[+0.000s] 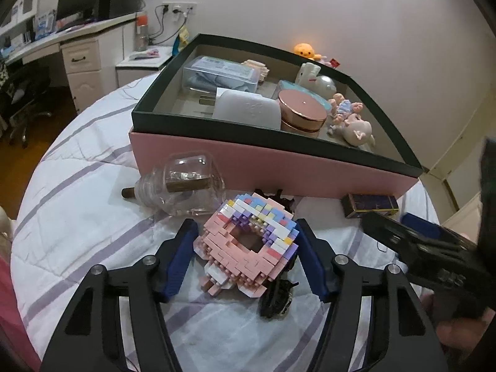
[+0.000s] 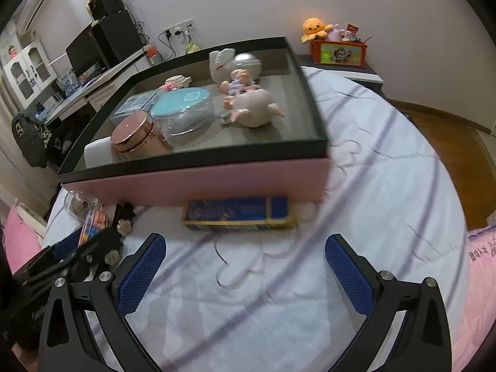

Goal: Organize rigid objects
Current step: 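Grasp the pink block figure with the left tool while the right grasps the blue card box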

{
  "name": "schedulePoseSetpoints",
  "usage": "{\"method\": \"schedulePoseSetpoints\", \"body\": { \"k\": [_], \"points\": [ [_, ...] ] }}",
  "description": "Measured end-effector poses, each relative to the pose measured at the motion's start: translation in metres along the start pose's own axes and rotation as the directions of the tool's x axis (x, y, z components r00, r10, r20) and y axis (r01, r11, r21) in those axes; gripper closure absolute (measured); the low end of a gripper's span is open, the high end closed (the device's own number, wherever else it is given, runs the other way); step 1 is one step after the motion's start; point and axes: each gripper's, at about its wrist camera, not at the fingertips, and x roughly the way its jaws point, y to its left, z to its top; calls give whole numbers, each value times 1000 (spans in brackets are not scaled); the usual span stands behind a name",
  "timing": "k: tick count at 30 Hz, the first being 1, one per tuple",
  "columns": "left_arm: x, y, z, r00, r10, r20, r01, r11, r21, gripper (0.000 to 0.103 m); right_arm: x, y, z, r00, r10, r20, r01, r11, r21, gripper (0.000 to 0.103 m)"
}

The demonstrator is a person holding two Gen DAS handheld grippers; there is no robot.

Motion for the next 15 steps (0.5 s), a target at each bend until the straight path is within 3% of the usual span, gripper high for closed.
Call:
{"method": "schedulePoseSetpoints", "body": {
  "k": [7,8,11,15],
  "points": [
    [-11,5,-5,1000,3,14,-4,1000,4,38,22,21,3,993,-117,20,119,989,-90,0],
    [-13,6,-6,1000,5,15,-5,1000,4,38,22,22,1,992,-120,27,122,988,-95,1],
    [-19,8,-10,1000,4,19,-5,1000,5,38,13,19,-3,991,-122,49,126,987,-99,19],
    [-27,7,-16,1000,1,25,-2,1000,10,38,2,10,-11,997,-64,49,68,995,-79,19]
  ]
}}
